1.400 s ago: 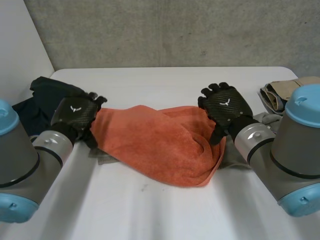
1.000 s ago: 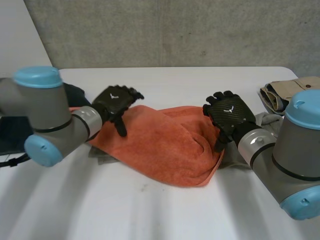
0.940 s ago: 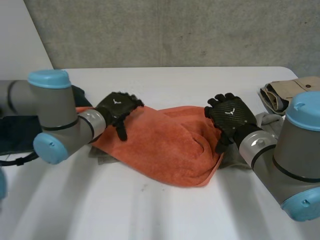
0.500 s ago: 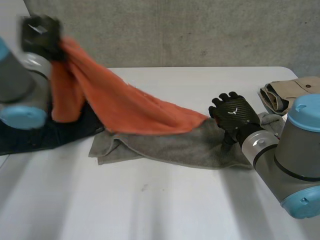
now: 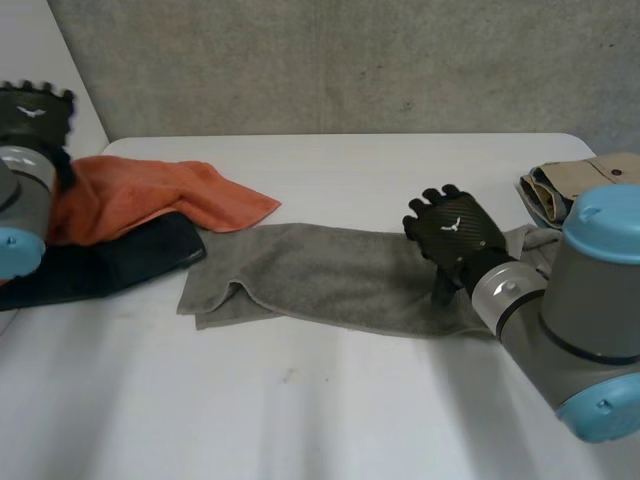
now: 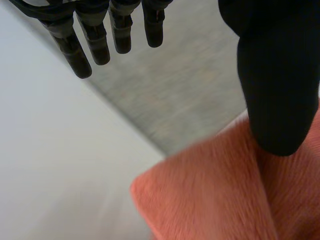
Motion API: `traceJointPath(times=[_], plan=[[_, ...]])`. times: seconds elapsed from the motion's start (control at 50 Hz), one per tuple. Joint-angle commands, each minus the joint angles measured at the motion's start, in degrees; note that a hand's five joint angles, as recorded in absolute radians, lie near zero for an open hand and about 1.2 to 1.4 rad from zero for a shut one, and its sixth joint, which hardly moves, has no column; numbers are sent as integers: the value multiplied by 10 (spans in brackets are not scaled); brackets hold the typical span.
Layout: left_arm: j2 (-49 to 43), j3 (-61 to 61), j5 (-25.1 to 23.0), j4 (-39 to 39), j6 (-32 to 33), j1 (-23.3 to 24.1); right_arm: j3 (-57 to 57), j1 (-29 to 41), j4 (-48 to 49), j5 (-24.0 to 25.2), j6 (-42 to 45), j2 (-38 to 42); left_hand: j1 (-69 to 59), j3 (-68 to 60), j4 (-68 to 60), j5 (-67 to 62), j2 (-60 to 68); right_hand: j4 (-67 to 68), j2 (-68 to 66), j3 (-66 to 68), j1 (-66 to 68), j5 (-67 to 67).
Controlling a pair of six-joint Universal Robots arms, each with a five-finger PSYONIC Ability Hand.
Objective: Fold the laundry.
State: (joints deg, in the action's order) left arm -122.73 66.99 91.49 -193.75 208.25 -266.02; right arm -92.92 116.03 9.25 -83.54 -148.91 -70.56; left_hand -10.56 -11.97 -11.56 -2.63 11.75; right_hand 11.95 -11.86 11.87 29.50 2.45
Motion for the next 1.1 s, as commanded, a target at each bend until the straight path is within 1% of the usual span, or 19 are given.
traceJointPath(times=[0.02,0.06,0.08,0.1,0.16,0.2,0.24,0.32,0.4,0.5,0.62,0.64,0.7,0.72,0.74,0.86,0.94,1.0,1.1], plan=[[111,157,-99,34,-21,59,30,-40,-66,28,35,-19,6,20,16,26,-17,-19,19,-19,-195,-25],[129,189,-125,48,-29,75,36,-53,-85,43,59,-19,6,20,16,26,-17,-19,19,-19,-195,-25],[136,203,-139,55,-33,84,42,-67,-107,57,91,-15,6,20,16,26,-17,-19,19,-19,-195,-25],[144,228,-170,69,-41,102,44,-73,-115,62,106,-14,6,20,16,26,-17,-19,19,-19,-195,-25],[138,259,-209,83,-50,134,57,-98,-156,74,171,-5,6,20,16,26,-17,-19,19,-19,-195,-25],[124,262,-217,82,-52,146,66,-109,-172,78,197,3,-10,4,0,11,-2,-19,19,-19,-195,-25],[88,252,-210,67,-53,155,74,-125,-191,80,223,11,-23,-9,-13,-3,12,-19,19,-19,-195,-25],[25,208,-185,49,-55,160,79,-149,-192,85,239,18,-72,-58,-62,-51,60,-19,19,-19,-195,-25],[-27,167,-166,65,-53,164,78,-169,-180,94,245,23,-91,-77,-81,-70,79,-9,8,-9,-185,-14],[-60,130,-161,81,-53,164,74,-186,-164,100,241,31,-141,-127,-131,-120,129,12,-13,13,-163,7],[-99,94,-156,72,-41,168,79,-204,-160,101,235,48,-317,-303,-307,-297,306,2,-3,3,-173,-3],[-104,88,-153,64,-31,168,81,-207,-165,102,235,52,-411,-397,-401,-390,399,1,-2,2,-175,-4],[-108,83,-150,44,-13,168,83,-208,-178,105,237,57,-551,-537,-541,-530,539,1,-2,1,-175,-4],[-108,83,-149,30,0,168,85,-208,-192,105,238,58,-647,-632,-636,-626,635,2,-3,3,-173,-3],[-107,83,-147,22,4,168,87,-208,-200,105,238,59,-679,-665,-669,-658,667,4,-5,5,-171,-1],[-85,94,-129,0,15,168,92,-209,-274,104,218,55,-694,-680,-684,-674,683,48,-49,49,-128,43],[-54,114,-113,2,8,166,84,-208,-320,111,164,53,-694,-680,-684,-674,683,83,-84,84,-92,78],[-35,127,-112,0,1,166,67,-203,-311,120,142,57,-694,-680,-684,-674,683,132,-133,132,-44,127],[-19,132,-112,0,-11,166,40,-190,-260,125,133,73,-694,-680,-684,-674,683,140,-141,141,-35,135]])
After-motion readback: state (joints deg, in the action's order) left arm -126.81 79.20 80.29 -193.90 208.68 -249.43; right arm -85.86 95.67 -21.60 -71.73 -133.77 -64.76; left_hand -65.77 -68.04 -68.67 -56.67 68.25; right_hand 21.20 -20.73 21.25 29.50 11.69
